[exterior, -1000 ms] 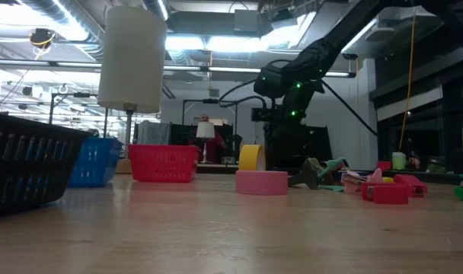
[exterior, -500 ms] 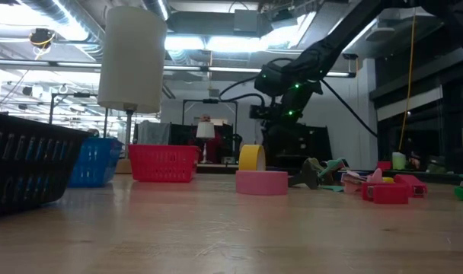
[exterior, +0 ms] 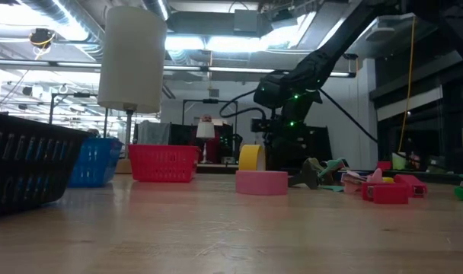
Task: Pick and place Stapler, Stapler remover, tape
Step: Put the top blue tape into the red basket
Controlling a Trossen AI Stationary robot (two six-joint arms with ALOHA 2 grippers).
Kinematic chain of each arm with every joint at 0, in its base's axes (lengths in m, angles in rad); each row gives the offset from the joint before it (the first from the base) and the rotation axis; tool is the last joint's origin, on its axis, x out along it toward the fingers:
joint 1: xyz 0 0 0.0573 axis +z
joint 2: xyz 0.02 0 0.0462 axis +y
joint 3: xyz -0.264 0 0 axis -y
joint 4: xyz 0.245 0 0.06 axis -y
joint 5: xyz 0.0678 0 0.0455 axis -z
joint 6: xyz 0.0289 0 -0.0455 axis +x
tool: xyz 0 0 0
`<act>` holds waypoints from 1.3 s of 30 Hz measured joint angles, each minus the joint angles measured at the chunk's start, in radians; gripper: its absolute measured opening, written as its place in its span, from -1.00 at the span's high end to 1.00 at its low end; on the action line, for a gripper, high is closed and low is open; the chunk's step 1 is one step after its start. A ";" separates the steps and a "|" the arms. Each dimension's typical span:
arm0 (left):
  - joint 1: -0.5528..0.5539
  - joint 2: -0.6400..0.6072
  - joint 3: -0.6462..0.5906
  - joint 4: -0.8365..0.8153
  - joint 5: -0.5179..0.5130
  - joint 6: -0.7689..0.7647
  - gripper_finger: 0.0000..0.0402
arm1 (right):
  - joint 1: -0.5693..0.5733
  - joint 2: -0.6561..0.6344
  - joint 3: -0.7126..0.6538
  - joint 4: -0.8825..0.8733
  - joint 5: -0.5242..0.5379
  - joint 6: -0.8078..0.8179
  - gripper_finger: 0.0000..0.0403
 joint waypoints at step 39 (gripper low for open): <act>0.000 0.000 0.000 0.000 0.000 0.000 0.95 | 0.319 -0.033 0.301 -0.014 -0.006 0.105 0.80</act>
